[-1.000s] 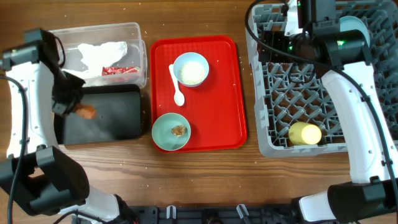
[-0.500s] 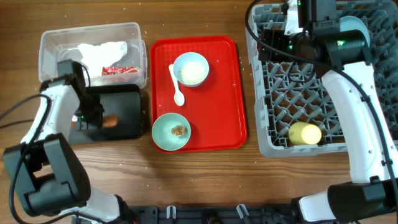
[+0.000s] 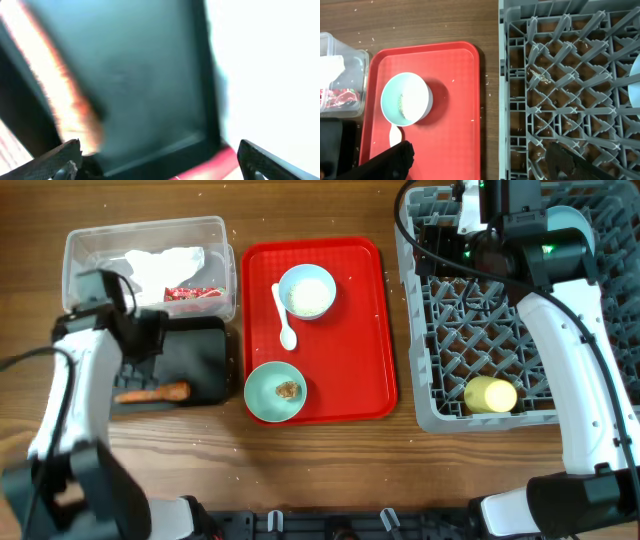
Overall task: Sort waste into correct bins and load items into the dishwasher rack
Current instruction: 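Grasp the blue bowl with food scraps with the left gripper, then tip the scraps bowl over the black tray to empty it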
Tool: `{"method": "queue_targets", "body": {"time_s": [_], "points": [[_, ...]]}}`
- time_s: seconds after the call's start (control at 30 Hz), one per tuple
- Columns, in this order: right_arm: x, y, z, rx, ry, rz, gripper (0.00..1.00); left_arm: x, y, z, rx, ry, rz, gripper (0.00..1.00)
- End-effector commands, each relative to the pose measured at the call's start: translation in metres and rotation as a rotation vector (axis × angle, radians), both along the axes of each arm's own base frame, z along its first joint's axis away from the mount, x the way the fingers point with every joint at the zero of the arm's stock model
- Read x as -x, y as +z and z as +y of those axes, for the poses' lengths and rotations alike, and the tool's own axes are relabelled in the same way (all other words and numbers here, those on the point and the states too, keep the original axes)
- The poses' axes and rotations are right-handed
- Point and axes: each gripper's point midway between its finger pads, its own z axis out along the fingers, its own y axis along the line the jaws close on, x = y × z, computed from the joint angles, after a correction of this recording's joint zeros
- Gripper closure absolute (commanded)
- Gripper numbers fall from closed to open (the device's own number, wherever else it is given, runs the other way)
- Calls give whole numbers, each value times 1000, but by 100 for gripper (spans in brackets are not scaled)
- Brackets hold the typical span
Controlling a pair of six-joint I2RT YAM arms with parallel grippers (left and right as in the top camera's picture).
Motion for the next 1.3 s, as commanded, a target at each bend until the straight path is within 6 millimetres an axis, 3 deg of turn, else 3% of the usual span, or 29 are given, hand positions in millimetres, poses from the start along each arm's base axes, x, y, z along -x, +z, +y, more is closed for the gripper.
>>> {"method": "queue_targets", "body": {"time_s": [0.0, 0.03, 0.1, 0.13, 0.17, 0.23, 0.27, 0.37, 0.47, 0.5, 0.6, 0.77, 0.83, 0.9, 0.97, 1.07, 1.17, 1.27], "points": [[-2, 0, 1, 1, 5, -4, 13, -20, 99, -24, -97, -336, -331, 0], [-2, 0, 1, 1, 5, -5, 12, -21, 123, -40, -129, -452, -424, 0], [-3, 1, 1, -1, 5, -11, 13, -17, 148, -66, -187, -608, -516, 0], [-3, 1, 1, -1, 5, -11, 12, -12, 156, -91, -202, -713, -544, 0], [-3, 1, 1, -1, 5, -11, 12, -6, 151, -124, -205, -858, -534, 0], [-3, 1, 1, -1, 5, -11, 12, 3, 129, -159, -215, -1008, -452, 0], [-3, 1, 1, -1, 5, -11, 12, 9, 102, -190, -215, -1127, -359, 0], [-2, 0, 1, 1, 5, -4, 12, 31, 44, -258, -192, -1469, -214, 1], [2, -3, 0, 6, 8, 15, 12, 60, -24, -286, -174, -1611, 32, 16], [3, -3, 0, 7, 8, 17, 12, 65, -44, -289, -165, -1632, 94, 19], [3, -4, 0, 7, 8, 19, 12, 65, -74, -286, -173, -1633, 177, 37], [3, -4, 0, 7, 8, 19, 12, 56, -77, -286, -209, -1624, 159, 64], [3, -4, 0, 7, 8, 19, 12, 54, -75, -287, -209, -1621, 151, 91], [3, -4, 0, 7, 8, 19, 12, 47, -62, -288, -206, -1568, 145, 96], [3, -4, 0, 7, 8, 19, 12, 37, -38, -288, -207, -1546, 117, 96], [3, -4, 0, 7, 8, 19, 12, 21, 10, -272, -206, -1474, 86, 96], [3, -4, 0, 9, 11, 18, 12, 11, 45, -227, -157, -1336, 54, 96], [3, -4, 0, 9, 11, 18, 12, 2, 58, -179, -36, -1225, 8, 96]]}}
